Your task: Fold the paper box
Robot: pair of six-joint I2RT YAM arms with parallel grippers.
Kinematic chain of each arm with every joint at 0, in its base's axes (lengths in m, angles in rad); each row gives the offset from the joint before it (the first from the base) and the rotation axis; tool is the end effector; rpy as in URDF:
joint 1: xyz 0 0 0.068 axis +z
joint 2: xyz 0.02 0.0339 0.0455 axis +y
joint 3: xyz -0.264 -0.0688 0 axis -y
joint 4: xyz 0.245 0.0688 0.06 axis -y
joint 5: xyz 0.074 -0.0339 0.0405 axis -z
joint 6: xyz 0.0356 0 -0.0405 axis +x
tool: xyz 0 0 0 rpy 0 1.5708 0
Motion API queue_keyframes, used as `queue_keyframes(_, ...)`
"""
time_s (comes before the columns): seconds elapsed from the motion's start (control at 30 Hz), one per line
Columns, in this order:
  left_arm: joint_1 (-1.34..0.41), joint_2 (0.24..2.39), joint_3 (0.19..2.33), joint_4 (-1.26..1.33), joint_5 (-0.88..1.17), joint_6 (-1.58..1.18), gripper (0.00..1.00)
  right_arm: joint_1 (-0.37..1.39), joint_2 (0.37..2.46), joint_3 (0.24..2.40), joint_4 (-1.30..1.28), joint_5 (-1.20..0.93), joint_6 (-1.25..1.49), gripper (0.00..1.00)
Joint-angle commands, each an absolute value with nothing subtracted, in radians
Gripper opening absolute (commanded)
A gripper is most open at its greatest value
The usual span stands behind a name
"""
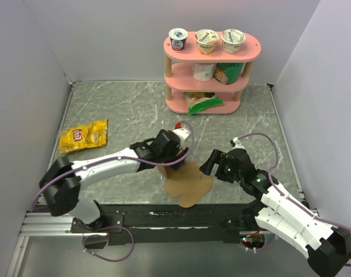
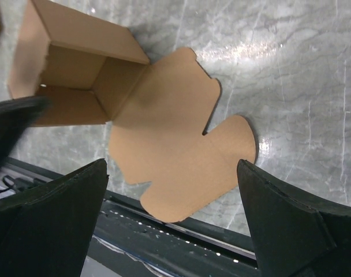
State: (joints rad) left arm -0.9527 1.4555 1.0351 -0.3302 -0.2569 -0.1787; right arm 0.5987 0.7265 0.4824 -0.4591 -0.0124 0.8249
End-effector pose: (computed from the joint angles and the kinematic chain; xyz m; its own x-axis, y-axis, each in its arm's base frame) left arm 0.1911 -0.2532 0.2566 -0.5099 0.4205 -0.7504 0.5995 0.7994 0.0406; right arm 0.1307 0.0897 0.2170 -0.7822 0.3554 -0.5118 0.0046 0.8246 0.5657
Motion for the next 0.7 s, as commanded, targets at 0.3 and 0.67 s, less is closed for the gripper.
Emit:
queue_keyframes(0.3, -1.025, 1.64, 1.15, -0.409, -0.508, -0.146, 0.86, 0.572, 0.67, 0.514, -0.46, -0.002, 0.802, 1.0)
queue_keyframes(0.67, -0.802, 1.618, 1.091, -0.379, -0.215, -0.343, 0.64, 0.565, 0.695, 0.569, -0.48, -0.009, 0.744, 1.0)
